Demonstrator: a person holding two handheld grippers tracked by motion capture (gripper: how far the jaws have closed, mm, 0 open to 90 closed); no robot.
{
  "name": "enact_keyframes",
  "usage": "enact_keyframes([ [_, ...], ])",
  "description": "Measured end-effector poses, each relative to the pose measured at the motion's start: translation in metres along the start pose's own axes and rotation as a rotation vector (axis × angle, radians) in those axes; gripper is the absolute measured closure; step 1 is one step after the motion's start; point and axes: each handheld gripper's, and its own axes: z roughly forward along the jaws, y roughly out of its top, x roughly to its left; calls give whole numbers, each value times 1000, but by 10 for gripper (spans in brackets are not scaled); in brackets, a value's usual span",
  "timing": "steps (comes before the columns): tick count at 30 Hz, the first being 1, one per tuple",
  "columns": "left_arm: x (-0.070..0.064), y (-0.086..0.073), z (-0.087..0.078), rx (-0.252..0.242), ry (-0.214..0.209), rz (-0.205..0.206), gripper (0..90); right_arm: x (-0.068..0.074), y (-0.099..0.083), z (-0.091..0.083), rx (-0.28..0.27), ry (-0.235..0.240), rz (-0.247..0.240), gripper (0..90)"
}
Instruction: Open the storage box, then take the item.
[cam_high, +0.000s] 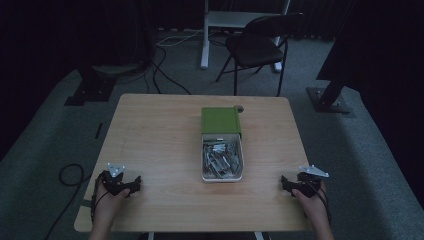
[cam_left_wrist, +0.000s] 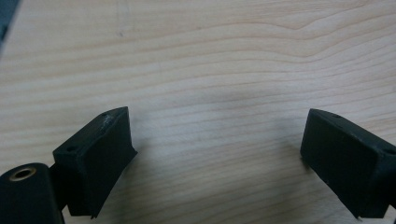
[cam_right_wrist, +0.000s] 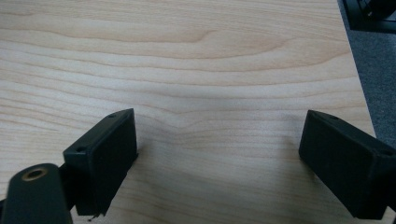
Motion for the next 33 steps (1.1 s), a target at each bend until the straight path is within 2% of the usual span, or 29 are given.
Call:
enact_keyframes([
  [24,0,0,0,-1,0,-2,97,1,0,-1,3,-1,1,111],
  [33,0,0,0,-1,0,-1,97,2,6,-5,-7,-4,38,125],
])
